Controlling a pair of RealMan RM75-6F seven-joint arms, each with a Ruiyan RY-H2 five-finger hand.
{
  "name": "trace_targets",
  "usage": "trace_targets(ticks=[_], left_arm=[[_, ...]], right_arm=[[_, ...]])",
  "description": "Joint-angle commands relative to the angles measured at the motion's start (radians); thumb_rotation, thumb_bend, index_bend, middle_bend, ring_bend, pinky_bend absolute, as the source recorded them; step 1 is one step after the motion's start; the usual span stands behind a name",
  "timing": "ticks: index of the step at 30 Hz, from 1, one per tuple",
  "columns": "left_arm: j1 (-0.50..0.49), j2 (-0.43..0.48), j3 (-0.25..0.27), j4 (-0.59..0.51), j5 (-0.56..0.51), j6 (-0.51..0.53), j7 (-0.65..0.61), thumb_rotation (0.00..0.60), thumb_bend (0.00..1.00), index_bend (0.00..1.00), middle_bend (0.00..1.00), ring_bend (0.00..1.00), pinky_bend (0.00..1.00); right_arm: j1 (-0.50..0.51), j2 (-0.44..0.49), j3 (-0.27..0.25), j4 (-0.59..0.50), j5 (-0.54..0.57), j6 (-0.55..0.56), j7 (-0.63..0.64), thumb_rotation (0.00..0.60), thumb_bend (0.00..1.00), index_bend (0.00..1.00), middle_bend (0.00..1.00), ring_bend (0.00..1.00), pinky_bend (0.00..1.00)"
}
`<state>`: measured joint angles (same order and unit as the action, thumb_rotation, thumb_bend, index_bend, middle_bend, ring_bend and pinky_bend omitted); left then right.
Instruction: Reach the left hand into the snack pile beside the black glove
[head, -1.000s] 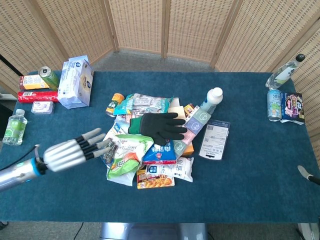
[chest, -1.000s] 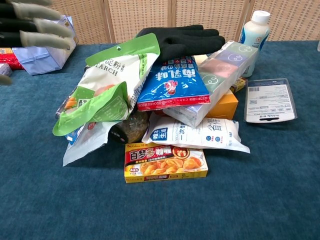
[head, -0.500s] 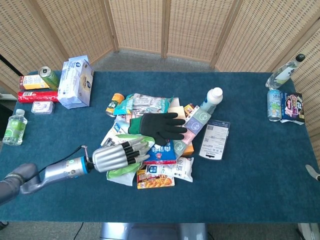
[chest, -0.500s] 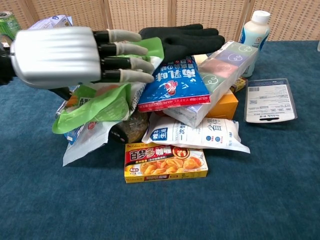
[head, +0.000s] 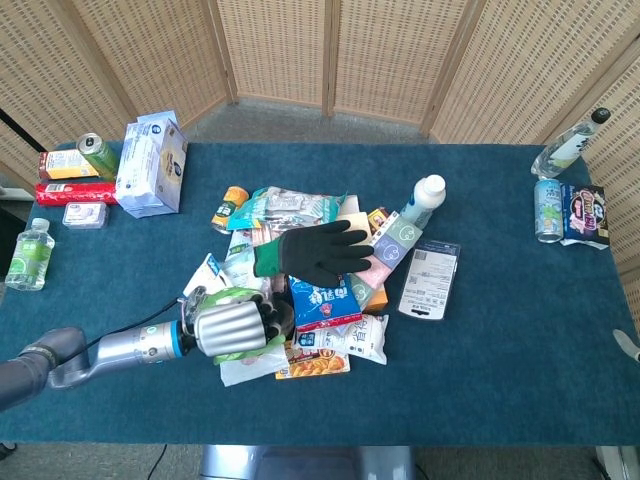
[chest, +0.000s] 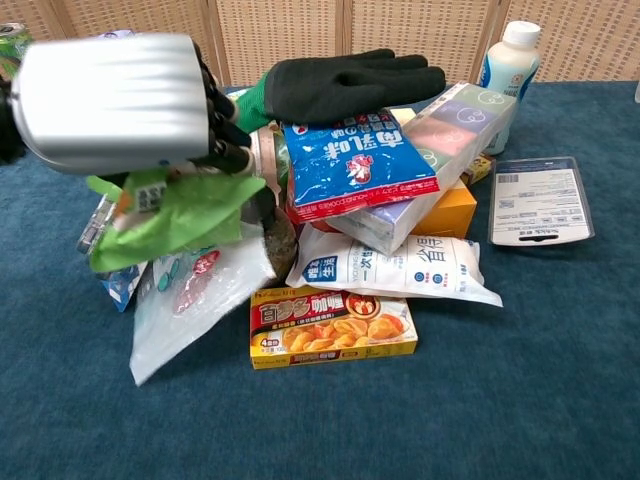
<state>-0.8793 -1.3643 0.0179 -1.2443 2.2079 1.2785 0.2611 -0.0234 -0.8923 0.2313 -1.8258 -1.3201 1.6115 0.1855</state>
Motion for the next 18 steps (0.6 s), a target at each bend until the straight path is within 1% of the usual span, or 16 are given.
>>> trace_targets(ticks=[1,4,7,13,18], left_arm=[[0.007,0.065,-0.002,-0.072,-0.004,0.044,0.025,0.600,0.00,0.96,0.89,0.91,0.88],[0.012,0.125,-0.013,-0.141,-0.002,0.085,0.037,0.600,0.00,0.96,0.89,0.91,0.88],[0.016,0.207,-0.034,-0.225,0.000,0.125,0.054,0.600,0.00,0.96,0.88,0.91,0.87],[0.029,0.371,-0.113,-0.374,-0.054,0.166,0.087,0.600,0.00,0.96,0.88,0.90,0.87],[0.041,0.450,-0.164,-0.437,-0.092,0.189,0.092,0.600,0.00,0.96,0.87,0.90,0.87]], right_arm=[[0.000,0.000,-0.002,-0.005,-0.003,0.002,-0.006,0.600,0.00,0.00,0.00,0.00,0.00],[0.001,-0.001,-0.003,-0.008,-0.003,0.001,-0.013,0.600,0.00,0.00,0.00,0.00,0.00],[0.002,-0.002,-0.004,-0.013,-0.003,0.000,-0.018,0.600,0.00,0.00,0.00,0.00,0.00],[0.002,0.000,-0.006,-0.024,-0.010,0.003,-0.026,0.600,0.00,0.00,0.00,0.00,0.00],[0.000,-0.001,-0.008,-0.029,-0.011,0.005,-0.028,0.600,0.00,0.00,0.00,0.00,0.00]])
